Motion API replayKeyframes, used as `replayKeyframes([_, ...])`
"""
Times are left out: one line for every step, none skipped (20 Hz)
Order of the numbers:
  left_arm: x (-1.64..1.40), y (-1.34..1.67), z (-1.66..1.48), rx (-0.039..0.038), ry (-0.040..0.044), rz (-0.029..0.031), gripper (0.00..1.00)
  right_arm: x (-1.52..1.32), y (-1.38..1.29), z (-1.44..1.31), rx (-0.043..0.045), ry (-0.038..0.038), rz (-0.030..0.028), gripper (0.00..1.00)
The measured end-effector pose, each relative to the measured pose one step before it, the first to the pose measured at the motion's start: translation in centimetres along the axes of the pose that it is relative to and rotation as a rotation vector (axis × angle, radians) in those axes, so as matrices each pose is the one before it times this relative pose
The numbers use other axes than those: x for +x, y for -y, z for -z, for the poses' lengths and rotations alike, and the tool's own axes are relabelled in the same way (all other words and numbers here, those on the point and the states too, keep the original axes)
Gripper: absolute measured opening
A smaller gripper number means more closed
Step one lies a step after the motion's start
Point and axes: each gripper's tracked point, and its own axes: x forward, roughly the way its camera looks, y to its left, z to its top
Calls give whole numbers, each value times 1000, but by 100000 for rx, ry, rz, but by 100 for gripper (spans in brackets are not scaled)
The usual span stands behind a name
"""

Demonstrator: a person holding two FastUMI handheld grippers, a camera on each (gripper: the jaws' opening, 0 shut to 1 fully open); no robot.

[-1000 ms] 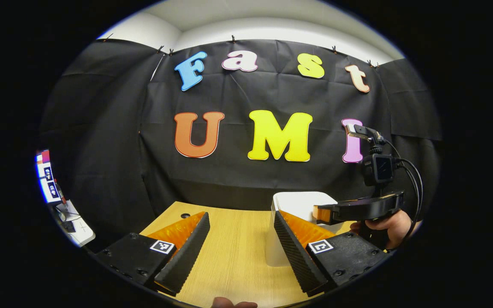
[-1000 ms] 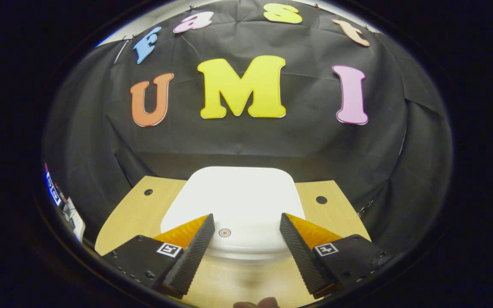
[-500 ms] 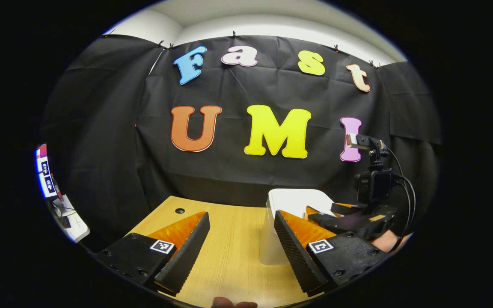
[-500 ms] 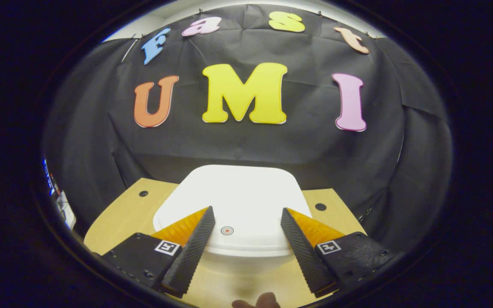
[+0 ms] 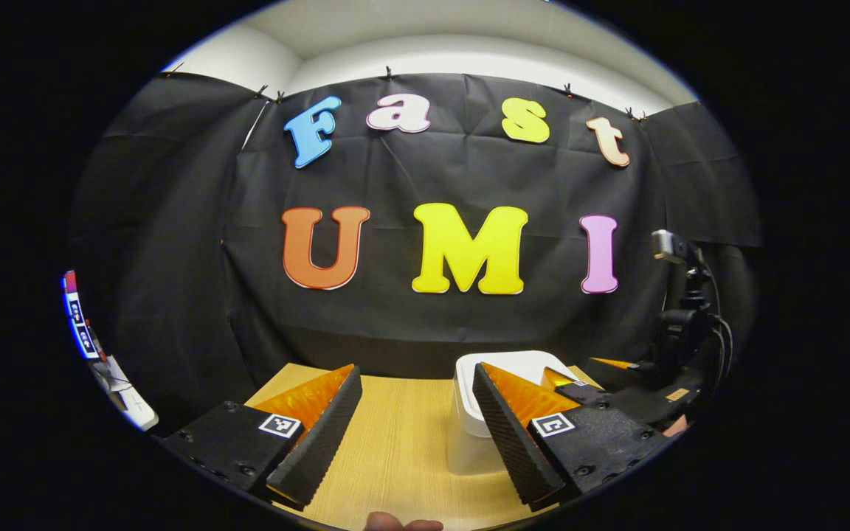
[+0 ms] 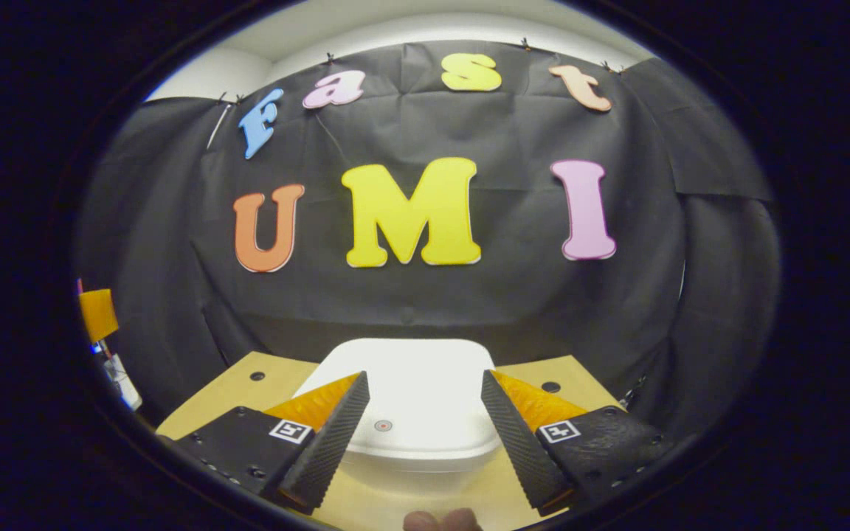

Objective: Press the lid of the desktop garbage bin to open it, pick up the crumpled paper on the desktop and throw it into the bin, then pick up the pop can on the desktop and drop it into the bin, and finally close the garbage bin lid.

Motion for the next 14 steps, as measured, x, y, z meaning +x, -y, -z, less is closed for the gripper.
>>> replayKeyframes([375, 467, -640, 106, 1409, 950, 98, -1133, 870, -1103, -4716, 2846, 1199, 95])
replayKeyframes([415, 523, -508, -120, 891, 1147, 97, -1133, 1109, -680, -5061, 1856, 1914, 96])
replayKeyframes([294, 455, -441, -251, 624, 679, 98, -1218, 817, -827, -3644, 1741, 604, 95])
replayKeyframes([141, 460, -298, 131, 621, 122, 98, -1132, 569, -1075, -2315, 2330, 394, 98])
replayKeyframes([217, 343, -71, 556, -4, -397, 98, -1103, 620, -1098, -713, 2254, 832, 98])
replayKeyframes([151, 386, -80, 570, 186, -139, 98, -964, 610, -850, 686, 2173, 1072, 98])
replayKeyframes([15, 435, -268, 53, 1001, 269, 97, -915, 252, -721, 2617, 1269, 206, 95])
replayKeyframes([-90, 573, -15, -214, 675, 642, 98, -794, 33, -448, 2789, 465, 150, 95])
replayKeyframes([-118, 428, -118, -65, 353, 295, 98, -667, 344, -312, 2576, 429, 1111, 95])
replayKeyframes([-260, 352, 184, 301, 124, 166, 100, -479, 454, -492, 2585, 1205, 1066, 98])
replayKeyframes([-300, 260, 41, 155, 281, 201, 98, -518, 306, -619, 1446, 1963, 706, 95])
replayKeyframes([-218, 227, 41, -518, 452, 180, 98, -235, 305, -288, 335, 1258, 375, 95])
replayKeyframes([-111, 75, 77, -864, 62, -187, 97, -170, 135, -96, -237, 448, -33, 95])
replayKeyframes([35, 19, 179, -919, -329, -305, 97, -29, -17, 0, 43, 288, 8, 98])
